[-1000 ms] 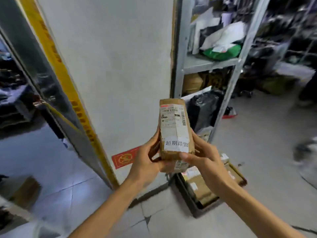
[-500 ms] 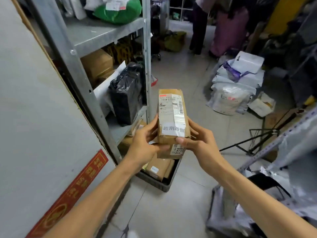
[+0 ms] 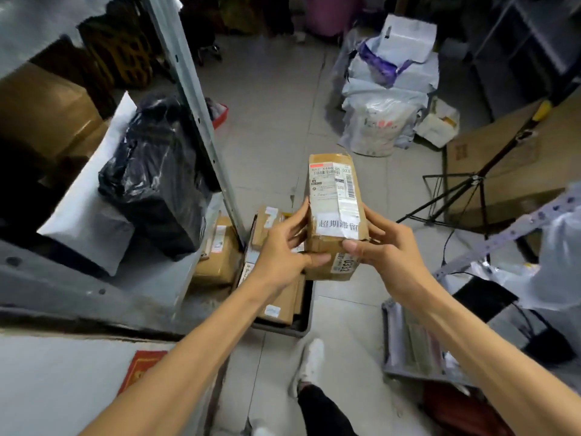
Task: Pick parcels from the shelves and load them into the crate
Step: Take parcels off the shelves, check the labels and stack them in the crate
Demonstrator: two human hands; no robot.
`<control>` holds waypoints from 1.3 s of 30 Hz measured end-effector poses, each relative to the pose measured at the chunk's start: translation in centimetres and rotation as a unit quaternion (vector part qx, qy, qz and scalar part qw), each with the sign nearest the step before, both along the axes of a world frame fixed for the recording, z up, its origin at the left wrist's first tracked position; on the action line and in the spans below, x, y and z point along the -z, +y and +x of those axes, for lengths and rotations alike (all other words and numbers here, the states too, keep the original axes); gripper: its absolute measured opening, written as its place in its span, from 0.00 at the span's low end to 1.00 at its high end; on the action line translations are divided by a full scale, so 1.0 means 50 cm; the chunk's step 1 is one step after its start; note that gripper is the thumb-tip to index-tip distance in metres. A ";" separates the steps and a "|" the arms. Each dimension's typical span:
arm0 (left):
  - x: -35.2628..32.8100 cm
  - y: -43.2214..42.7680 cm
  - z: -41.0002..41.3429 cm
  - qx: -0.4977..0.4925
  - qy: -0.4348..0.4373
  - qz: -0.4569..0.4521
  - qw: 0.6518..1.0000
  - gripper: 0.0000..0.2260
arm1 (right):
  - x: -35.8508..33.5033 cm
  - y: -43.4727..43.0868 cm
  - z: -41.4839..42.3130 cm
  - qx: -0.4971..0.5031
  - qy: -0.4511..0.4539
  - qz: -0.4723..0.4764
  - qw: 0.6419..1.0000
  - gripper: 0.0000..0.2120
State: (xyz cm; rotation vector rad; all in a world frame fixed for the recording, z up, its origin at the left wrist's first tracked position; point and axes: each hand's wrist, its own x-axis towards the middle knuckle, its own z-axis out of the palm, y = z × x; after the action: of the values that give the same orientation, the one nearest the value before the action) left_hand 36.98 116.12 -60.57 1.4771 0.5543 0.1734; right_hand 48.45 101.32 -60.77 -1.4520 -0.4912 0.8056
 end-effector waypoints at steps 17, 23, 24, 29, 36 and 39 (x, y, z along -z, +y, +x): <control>0.391 0.140 0.243 0.049 0.062 -0.145 0.986 0.40 | 0.342 0.125 0.204 0.073 0.080 -0.100 0.989 0.24; 0.610 0.144 0.214 0.014 0.097 -0.213 0.972 0.31 | 0.565 0.141 0.161 0.104 0.110 -0.132 0.980 0.25; 0.649 0.142 0.204 0.007 0.104 -0.216 0.971 0.32 | 0.603 0.140 0.153 0.104 0.116 -0.137 0.978 0.26; 0.824 0.127 0.156 0.013 0.148 -0.227 0.963 0.35 | 0.782 0.119 0.104 0.113 0.158 -0.168 0.966 0.29; 1.021 0.093 0.132 0.012 0.202 -0.196 0.959 0.37 | 0.986 0.090 0.072 0.134 0.181 -0.195 0.955 0.34; 1.084 0.091 0.138 0.006 0.215 -0.194 0.957 0.38 | 1.052 0.091 0.073 0.139 0.178 -0.198 0.954 0.35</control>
State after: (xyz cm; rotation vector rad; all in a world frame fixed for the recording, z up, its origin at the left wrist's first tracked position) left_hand 43.87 120.68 -114.79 1.1315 0.8754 -0.2638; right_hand 52.08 105.89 -113.35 -1.6476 0.1603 0.9452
